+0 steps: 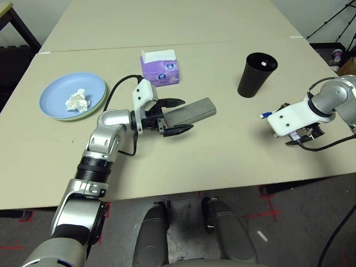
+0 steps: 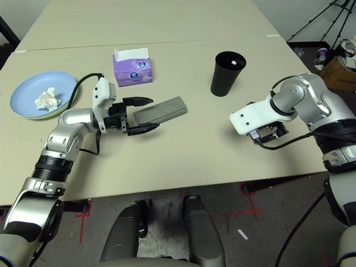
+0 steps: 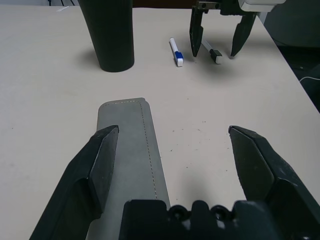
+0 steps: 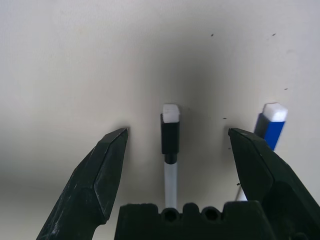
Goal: Organize and tidy the items on the table.
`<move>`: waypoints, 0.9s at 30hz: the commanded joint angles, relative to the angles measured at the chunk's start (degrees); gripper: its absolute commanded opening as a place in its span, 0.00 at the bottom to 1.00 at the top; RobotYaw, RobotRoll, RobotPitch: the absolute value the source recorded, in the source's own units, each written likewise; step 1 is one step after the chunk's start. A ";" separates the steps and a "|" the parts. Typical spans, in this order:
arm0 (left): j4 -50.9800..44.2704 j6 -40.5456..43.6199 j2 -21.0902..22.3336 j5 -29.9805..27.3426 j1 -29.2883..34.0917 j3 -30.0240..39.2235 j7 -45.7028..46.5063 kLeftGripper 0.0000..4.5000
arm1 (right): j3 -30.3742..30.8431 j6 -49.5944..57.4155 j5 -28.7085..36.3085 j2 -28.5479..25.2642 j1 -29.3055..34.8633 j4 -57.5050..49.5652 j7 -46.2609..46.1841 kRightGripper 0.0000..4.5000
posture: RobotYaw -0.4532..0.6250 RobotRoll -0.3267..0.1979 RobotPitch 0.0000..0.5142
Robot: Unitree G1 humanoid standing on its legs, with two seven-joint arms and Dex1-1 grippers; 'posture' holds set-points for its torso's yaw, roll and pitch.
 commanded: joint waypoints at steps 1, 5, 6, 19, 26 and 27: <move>-2.02 0.98 0.44 -0.73 1.54 -0.18 0.11 1.00 | 1.12 -0.50 0.02 0.14 -0.09 0.08 1.43 1.00 | 0.34 0.62 0.47; -2.53 1.34 0.50 -0.74 1.92 -0.12 0.18 1.00 | 1.72 -0.91 -0.09 -0.02 -0.07 -0.05 2.24 0.96 | 0.34 0.62 0.47; -2.58 1.39 0.47 -0.73 1.93 -0.12 0.21 1.00 | 1.88 -0.96 -0.18 -0.11 -0.08 0.02 2.37 0.91 | 0.34 0.62 0.47; -1.97 0.94 0.16 -0.60 1.48 -0.06 0.48 1.00 | 2.98 -4.22 -1.49 0.88 -1.38 2.00 2.49 0.07 | 0.34 0.62 0.45; -1.16 0.41 0.27 -0.40 1.17 0.03 0.52 1.00 | 4.13 9.33 12.42 -0.34 -2.12 -5.26 5.10 0.07 | 0.35 0.62 0.43; -1.04 0.34 0.30 -0.38 1.12 0.05 0.50 1.00 | 4.63 12.75 15.27 -1.09 -2.06 -7.57 5.10 0.07 | 0.34 0.62 0.43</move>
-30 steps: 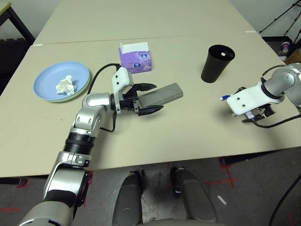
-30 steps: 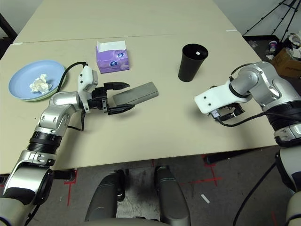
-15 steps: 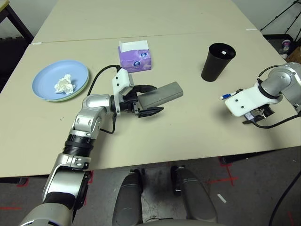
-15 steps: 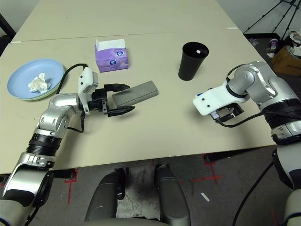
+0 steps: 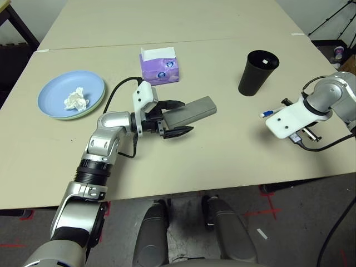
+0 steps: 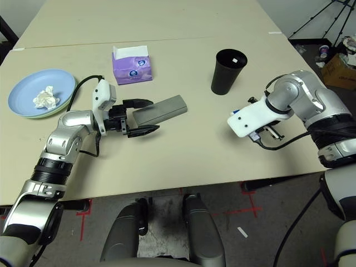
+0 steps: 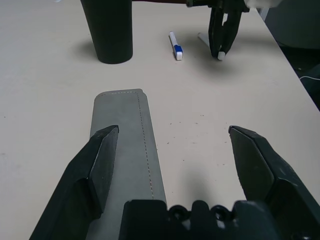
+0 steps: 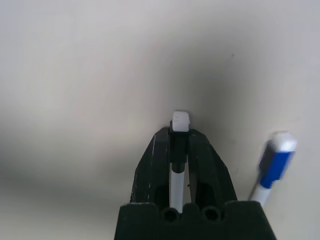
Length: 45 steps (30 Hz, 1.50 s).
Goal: Organize and tidy the items on the table.
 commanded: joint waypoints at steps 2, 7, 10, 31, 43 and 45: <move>0.56 -0.69 0.32 -0.27 -0.03 0.05 -0.09 1.00 | 2.63 16.74 15.06 -3.56 0.04 -11.55 0.61 0.07 | 0.34 0.62 0.42; 1.08 -0.93 0.44 -0.22 -0.22 0.03 -0.35 1.00 | -3.28 35.87 27.97 -1.69 0.70 -19.88 -0.05 0.07 | 0.34 0.62 0.41; 1.11 -0.92 0.37 -0.19 -0.37 -0.06 -0.33 1.00 | -12.36 42.71 35.16 4.45 2.29 -21.36 -6.45 0.07 | 0.34 0.62 0.40; 3.81 -2.60 0.49 0.50 -1.31 -0.47 -0.72 1.00 | -43.50 20.42 41.23 34.82 18.17 -26.44 -55.36 0.07 | 0.33 0.62 0.34; 4.59 -3.15 0.54 0.47 -1.66 -0.52 -0.78 1.00 | -43.64 10.80 35.29 36.67 14.57 -20.73 -70.83 0.07 | 0.33 0.62 0.34; 4.56 -3.14 0.56 0.49 -1.65 -0.54 -0.77 1.00 | -43.45 9.84 34.88 36.36 13.58 -19.49 -71.60 0.07 | 0.33 0.62 0.34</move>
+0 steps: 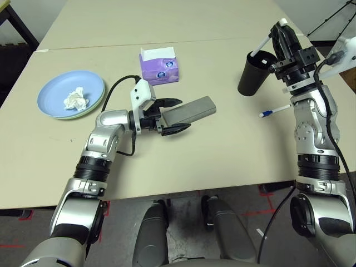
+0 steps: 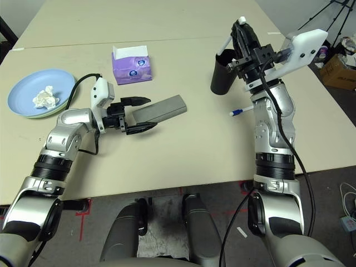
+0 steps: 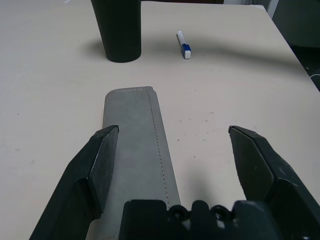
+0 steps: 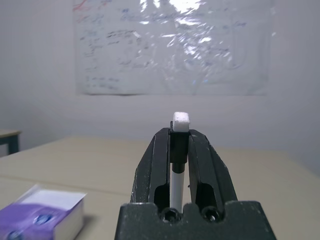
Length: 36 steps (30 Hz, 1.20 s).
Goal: Organize and tidy the items on the table.
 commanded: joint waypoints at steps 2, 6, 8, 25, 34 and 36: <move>0.12 -0.26 0.15 0.30 0.03 -0.74 -0.64 1.00 | -0.30 -2.53 -1.28 -0.61 -1.68 2.24 -1.65 0.07 | 0.33 0.62 0.34; -0.09 -0.17 0.23 0.29 0.13 -0.74 -0.61 1.00 | -0.28 -2.70 -2.06 -1.56 -2.11 3.18 -2.56 0.07 | 0.33 0.62 0.34; -0.26 -0.05 0.31 0.26 0.23 -0.70 -0.57 1.00 | 0.15 -1.70 -3.33 -2.46 -1.30 3.49 -3.31 0.07 | 0.33 0.62 0.34; -0.79 0.53 0.61 0.10 0.40 -0.64 -0.60 1.00 | 1.43 12.68 -2.53 -3.17 0.15 0.91 -5.56 0.07 | 0.33 0.62 0.36; -0.80 0.79 0.51 0.04 0.42 -0.69 -0.50 1.00 | 1.52 18.88 -2.87 -3.91 -0.35 -2.01 -6.60 0.74 | 0.33 0.62 0.36; -0.83 0.85 0.45 0.02 0.40 -0.69 -0.46 1.00 | 1.53 18.88 -2.83 -3.99 -0.58 -2.12 -6.57 0.92 | 0.32 0.62 0.36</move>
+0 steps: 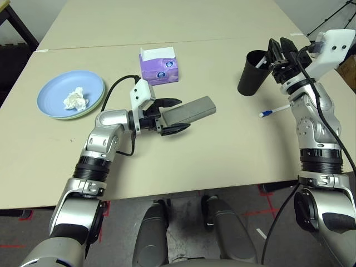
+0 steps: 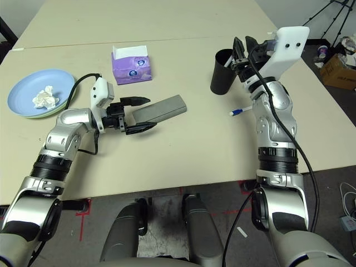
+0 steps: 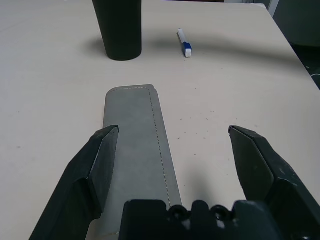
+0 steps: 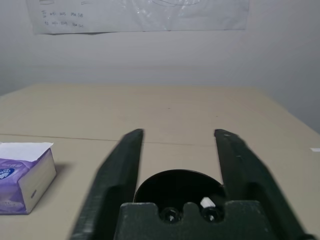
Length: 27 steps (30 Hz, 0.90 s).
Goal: Organize and tidy the items on the table.
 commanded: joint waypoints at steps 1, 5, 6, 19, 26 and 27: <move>-0.74 0.44 0.17 0.05 0.38 -0.69 -0.46 1.00 | 0.32 0.14 -0.22 -0.64 -0.13 -1.33 0.06 0.99 | 0.32 0.62 0.36; -0.83 0.75 0.13 0.07 0.38 -0.82 -0.48 1.00 | 2.47 -3.44 0.45 -1.13 -0.60 -1.69 5.79 0.99 | 0.32 0.62 0.36; -0.84 0.81 0.12 0.04 0.38 -0.81 -0.50 1.00 | 3.40 -4.27 1.70 -1.28 -0.33 -2.20 9.36 0.99 | 0.32 0.62 0.36; -0.77 0.80 0.10 0.23 0.78 -0.80 -0.20 1.00 | 22.84 -14.79 -3.74 -17.66 -0.18 5.35 52.50 0.99 | 0.34 0.62 0.37; -1.57 1.13 0.34 0.20 1.47 -0.74 0.08 1.00 | 26.89 -17.08 -8.54 -22.46 -7.32 16.47 65.21 0.99 | 0.34 0.62 0.38; -1.67 1.13 0.35 0.21 1.56 -0.77 0.09 1.00 | 27.41 -16.97 -9.21 -22.97 -8.33 17.75 66.78 0.99 | 0.34 0.62 0.37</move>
